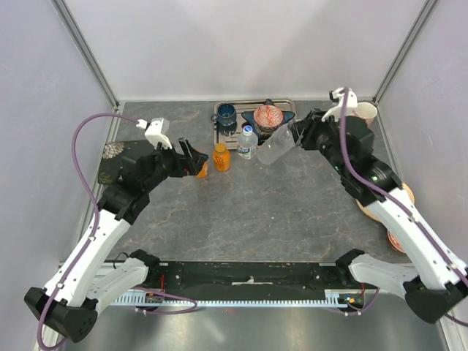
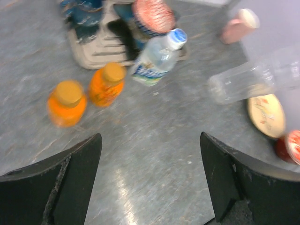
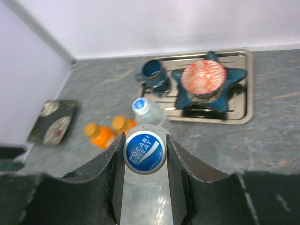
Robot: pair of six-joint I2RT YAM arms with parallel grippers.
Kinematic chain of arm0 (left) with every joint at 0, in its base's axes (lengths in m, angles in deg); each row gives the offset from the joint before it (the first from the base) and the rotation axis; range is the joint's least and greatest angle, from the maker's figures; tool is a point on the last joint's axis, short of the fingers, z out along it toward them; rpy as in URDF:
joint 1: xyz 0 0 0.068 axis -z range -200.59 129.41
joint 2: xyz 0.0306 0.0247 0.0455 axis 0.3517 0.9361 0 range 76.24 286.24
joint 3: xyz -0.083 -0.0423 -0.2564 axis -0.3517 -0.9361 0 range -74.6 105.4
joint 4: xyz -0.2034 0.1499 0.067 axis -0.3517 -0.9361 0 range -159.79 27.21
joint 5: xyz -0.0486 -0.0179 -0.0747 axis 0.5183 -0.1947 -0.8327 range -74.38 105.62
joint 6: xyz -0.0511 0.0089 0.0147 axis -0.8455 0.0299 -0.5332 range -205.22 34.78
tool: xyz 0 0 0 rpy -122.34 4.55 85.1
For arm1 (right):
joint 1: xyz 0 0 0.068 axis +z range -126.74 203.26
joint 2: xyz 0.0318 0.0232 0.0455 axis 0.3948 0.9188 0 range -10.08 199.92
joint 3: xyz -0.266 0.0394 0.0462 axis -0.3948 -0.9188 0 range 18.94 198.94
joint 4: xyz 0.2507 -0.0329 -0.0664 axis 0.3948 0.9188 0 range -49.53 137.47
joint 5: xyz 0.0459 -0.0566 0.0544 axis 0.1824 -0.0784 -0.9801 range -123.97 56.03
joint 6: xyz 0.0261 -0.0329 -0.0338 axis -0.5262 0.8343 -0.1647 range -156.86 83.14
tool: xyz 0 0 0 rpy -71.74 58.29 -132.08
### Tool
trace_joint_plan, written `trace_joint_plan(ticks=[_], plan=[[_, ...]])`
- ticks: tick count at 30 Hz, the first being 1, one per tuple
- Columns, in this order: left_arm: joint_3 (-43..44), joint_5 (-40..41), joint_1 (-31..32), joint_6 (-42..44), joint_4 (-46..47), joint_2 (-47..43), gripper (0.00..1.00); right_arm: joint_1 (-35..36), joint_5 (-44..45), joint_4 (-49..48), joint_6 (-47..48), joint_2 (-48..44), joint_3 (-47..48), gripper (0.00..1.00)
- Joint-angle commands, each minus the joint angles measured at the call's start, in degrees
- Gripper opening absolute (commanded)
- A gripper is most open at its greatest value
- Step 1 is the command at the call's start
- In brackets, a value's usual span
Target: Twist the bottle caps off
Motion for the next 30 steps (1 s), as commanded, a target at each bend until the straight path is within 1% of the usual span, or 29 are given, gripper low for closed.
trace_joint_plan(ticks=[1, 2, 3, 4, 5, 6, 7, 8, 9, 11, 15, 18, 24, 30], plan=[[8.1, -19.9, 0.1, 5.5, 8.7, 1.1, 0.91, 0.2, -17.8, 5.6, -0.3, -5.4, 1.2, 0.01], [9.4, -24.1, 0.2, 5.5, 9.6, 1.9, 0.91, 0.3, -20.1, 5.7, -1.4, -6.7, 1.4, 0.00], [10.9, -33.1, 0.1, 4.6, 12.7, 2.5, 0.91, 0.2, -22.8, 5.7, -1.9, -7.0, 1.7, 0.00], [11.2, -37.6, 0.1, 3.9, 15.2, 3.0, 0.91, 0.2, -27.1, 5.6, -2.6, -7.4, 1.6, 0.00], [11.3, -41.7, 0.1, 3.0, 17.9, 3.7, 0.99, 0.2, -29.5, 5.4, -3.0, -7.9, 1.6, 0.00], [11.3, -47.8, 0.1, 1.6, 22.2, 3.8, 1.00, 0.2, -31.6, 4.2, -4.1, -8.3, 0.7, 0.00], [11.2, -49.4, 0.2, 1.0, 24.2, 4.1, 1.00, 0.2, -33.1, 3.3, -4.6, -8.6, 0.1, 0.00], [10.8, -50.0, 0.1, 0.6, 25.3, 4.2, 1.00, 0.2, -36.6, 2.1, -5.2, -9.7, -0.8, 0.00], [10.5, -51.2, 0.1, 0.9, 26.2, 4.2, 1.00, 0.2, -38.1, -0.5, -6.8, -10.2, -2.4, 0.00], [10.3, -52.9, 0.2, 1.7, 26.3, 4.7, 1.00, 0.3, -40.8, -2.6, -8.1, -11.2, -3.9, 0.00], [9.4, -56.3, 2.5, 3.8, 26.8, 5.9, 0.99, 0.2, -45.0, -10.0, -11.6, -11.5, -6.9, 0.00], [9.2, -57.1, 4.1, 5.2, 26.6, 6.4, 1.00, 0.3, -46.9, -12.7, -13.1, -10.5, -6.8, 0.00], [9.7, -57.4, 5.1, 8.1, 24.1, 8.0, 0.99, 1.5, -49.3, -18.6, -16.1, -8.1, -5.3, 0.00], [10.5, -58.6, 7.0, 8.9, 23.8, 10.1, 1.00, 4.4, -49.1, -20.4, -16.1, -4.8, -2.5, 0.00]])
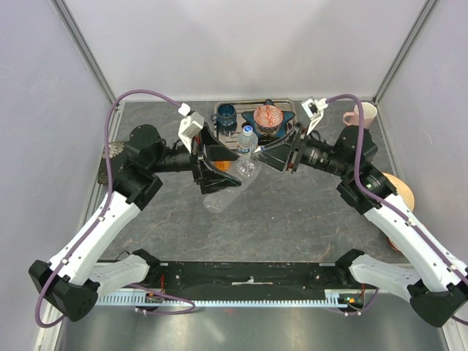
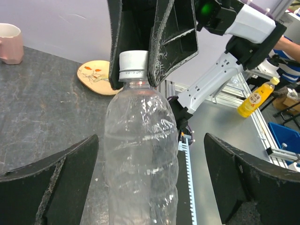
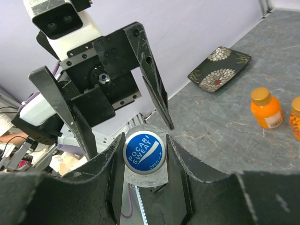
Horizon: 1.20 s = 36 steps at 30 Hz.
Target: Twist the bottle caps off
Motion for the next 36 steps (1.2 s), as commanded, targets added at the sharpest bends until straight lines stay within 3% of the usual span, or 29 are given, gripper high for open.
trace_joint_plan(ticks=[1, 10, 15, 22, 23, 25, 26, 29, 32, 36], plan=[[1.2, -3.1, 1.4, 3.1, -0.4, 1.2, 1.00, 2.1, -1.2, -5.3, -1.2, 1.7, 4.1, 0.00], [0.8, -2.2, 3.2, 6.5, -4.1, 2.1, 0.98, 5.3, 0.7, -5.4, 0.0, 3.9, 6.8, 0.00], [0.6, -2.3, 3.7, 8.1, -5.5, 1.7, 0.80, 5.9, 1.1, -5.4, 0.4, 4.1, 6.7, 0.00], [0.2, -2.5, 4.0, 9.1, -6.6, 1.6, 0.62, 6.0, 2.3, -4.1, 1.6, 3.4, 6.3, 0.00], [0.0, -2.3, 4.0, 9.2, -6.6, 1.5, 0.57, 6.0, 3.9, -3.9, 2.0, 3.2, 6.4, 0.37], [-0.3, -0.2, 4.0, 9.3, -6.7, 1.2, 0.55, 6.0, 6.4, -1.1, 3.1, 2.2, 6.9, 0.67], [-0.6, 1.1, 4.1, 9.7, -6.8, 0.9, 0.54, 5.9, 9.7, -0.4, 3.4, 1.7, 7.5, 0.86], [-0.9, 9.3, 5.3, 12.0, -8.1, -0.3, 0.45, 6.0, 14.9, 1.4, 4.2, 0.0, 8.2, 0.98], [-0.7, 20.5, 8.9, 16.1, -9.5, -1.2, 0.42, 6.1, 21.5, 4.1, 4.5, -0.5, 11.0, 0.98], [-1.1, 42.7, 16.1, 20.2, -9.0, -2.3, 0.38, 6.2, 28.5, 8.3, 2.9, 0.0, 13.3, 0.95]])
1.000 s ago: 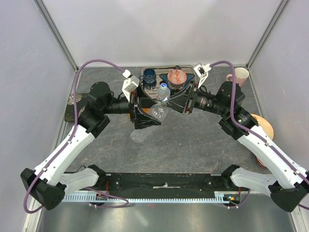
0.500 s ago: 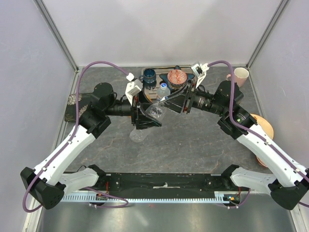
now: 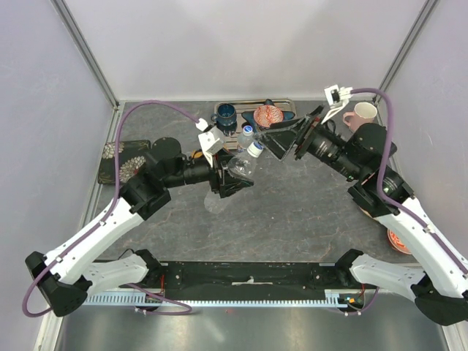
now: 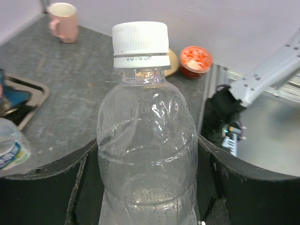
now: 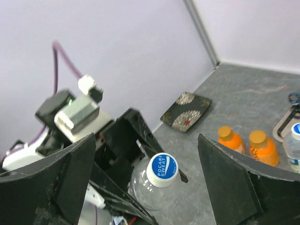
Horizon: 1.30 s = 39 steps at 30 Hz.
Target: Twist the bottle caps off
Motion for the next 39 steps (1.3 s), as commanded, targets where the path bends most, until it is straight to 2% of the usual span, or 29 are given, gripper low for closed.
trace_joint_plan(ticks=[1, 2, 4, 5, 11, 18, 29, 39], plan=[[-0.7, 26.8, 6.5, 8.1, 0.7, -2.7, 0.36, 0.5, 11.9, 4.4, -0.8, 0.0, 4.4, 0.94], [-1.1, 33.1, 7.6, 9.7, 2.0, -2.9, 0.36, 0.5, 12.7, 5.2, -1.4, 0.4, 5.0, 0.91], [-1.8, 36.5, 9.6, 10.6, 3.3, -3.4, 0.35, 0.6, 13.9, 6.8, -1.8, 1.3, 5.5, 0.89], [-1.9, 40.9, 10.1, 11.3, 4.0, -3.4, 0.35, 0.8, 14.2, 7.2, -2.0, 1.6, 5.7, 0.86], [-1.8, 47.8, 14.3, 14.3, 5.2, -2.3, 0.33, 2.2, 14.6, 7.9, -2.6, 2.7, 5.0, 0.79], [-1.8, 48.7, 15.9, 14.5, 5.5, -1.5, 0.32, 4.9, 14.6, 6.2, -2.6, 5.0, 5.0, 0.75], [-2.5, 47.8, 16.3, 14.4, 5.7, -2.2, 0.32, 7.5, 17.1, 5.1, -2.2, 7.9, 4.2, 0.63], [-3.5, 47.4, 16.3, 14.4, 6.1, -2.9, 0.32, 7.8, 18.0, 3.0, -2.5, 8.2, 3.2, 0.59]])
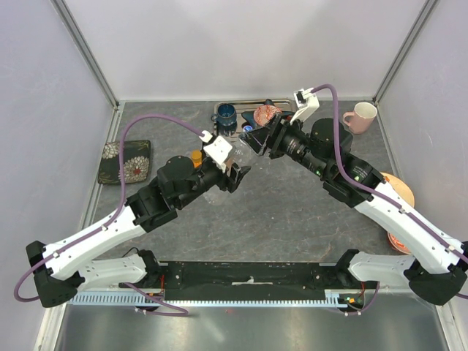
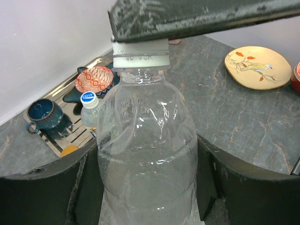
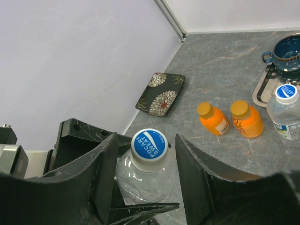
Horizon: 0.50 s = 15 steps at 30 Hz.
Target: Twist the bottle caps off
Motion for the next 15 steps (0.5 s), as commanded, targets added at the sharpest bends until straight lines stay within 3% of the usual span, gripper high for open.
trace_joint_plan(ticks=[1, 8, 12, 15], plan=[[-0.7, 0.3, 0.4, 2.0, 3.6, -1.2, 0.32, 0.4, 1.1, -3.1, -0.3, 0.2, -0.3, 0.57], [-1.1, 0.6, 0.4, 2.0, 4.2, -1.6, 0.32, 0.5, 0.5, -3.1, -0.3, 0.6, -1.3, 0.47], [-1.1, 0.8, 0.4, 2.2, 4.4, -1.6, 0.32, 0.5, 0.7, -3.0, -0.6, 0.2, -1.9, 0.56], [-1.2, 0.8, 0.4, 2.1, 4.4, -1.5, 0.32, 0.5, 1.1, -2.8, -0.5, -0.1, -2.0, 0.56]])
